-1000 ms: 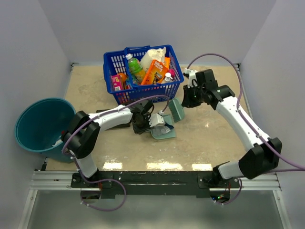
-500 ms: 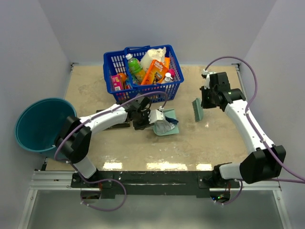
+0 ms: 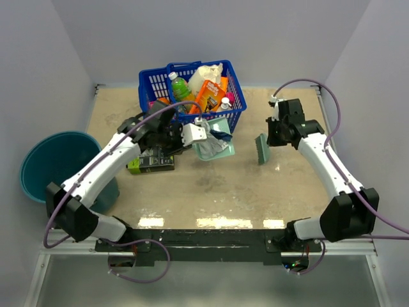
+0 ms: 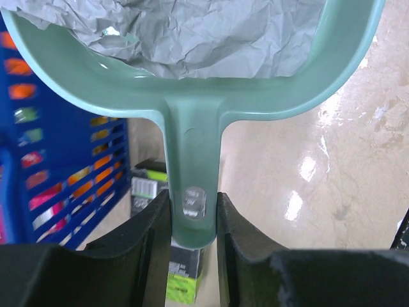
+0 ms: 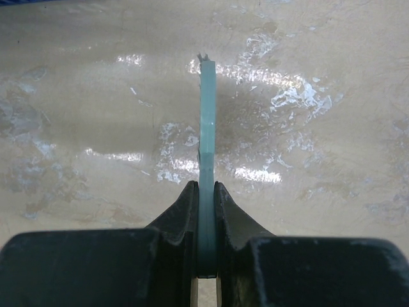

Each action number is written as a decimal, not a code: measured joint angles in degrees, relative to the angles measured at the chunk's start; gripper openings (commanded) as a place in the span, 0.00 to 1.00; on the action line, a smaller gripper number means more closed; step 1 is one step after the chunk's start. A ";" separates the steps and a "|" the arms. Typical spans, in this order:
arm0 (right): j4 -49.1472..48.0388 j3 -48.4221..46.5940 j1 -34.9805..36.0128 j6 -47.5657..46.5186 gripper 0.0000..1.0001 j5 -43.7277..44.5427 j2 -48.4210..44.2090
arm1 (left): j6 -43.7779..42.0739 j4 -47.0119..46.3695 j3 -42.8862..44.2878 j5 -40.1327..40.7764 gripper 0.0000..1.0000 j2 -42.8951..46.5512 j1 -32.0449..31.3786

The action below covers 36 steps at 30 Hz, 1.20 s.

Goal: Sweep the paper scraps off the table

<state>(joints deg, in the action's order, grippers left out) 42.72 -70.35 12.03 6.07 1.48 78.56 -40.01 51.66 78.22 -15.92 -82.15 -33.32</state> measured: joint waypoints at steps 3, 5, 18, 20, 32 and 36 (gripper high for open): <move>-1.31 1.18 -0.44 0.00 0.00 -0.28 1.11 | 0.28 2.99 2.25 0.35 0.00 2.78 1.88; -1.55 1.75 -0.87 0.00 0.00 -0.70 1.55 | 0.42 5.05 3.69 0.70 0.00 4.24 2.97; -1.81 2.47 -2.71 -1.01 0.00 -0.96 3.45 | 6.47 15.08 13.03 10.19 0.00 8.02 14.36; -2.43 2.45 -2.71 -1.14 0.00 -0.96 4.85 | 7.50 16.81 14.73 11.08 0.00 9.55 15.54; -4.96 -5.79 -2.84 -2.75 0.00 -2.78 17.33 | 10.73 23.23 24.74 23.47 0.00 15.19 26.29; -5.99 -9.11 -2.82 -4.13 0.00 -3.82 20.85 | 10.88 23.80 24.06 31.98 0.00 19.45 29.27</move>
<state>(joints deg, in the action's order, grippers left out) 36.73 -79.46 9.21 1.93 -2.35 99.42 -29.12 75.46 102.28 16.05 -62.70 -4.05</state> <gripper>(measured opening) 0.099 0.333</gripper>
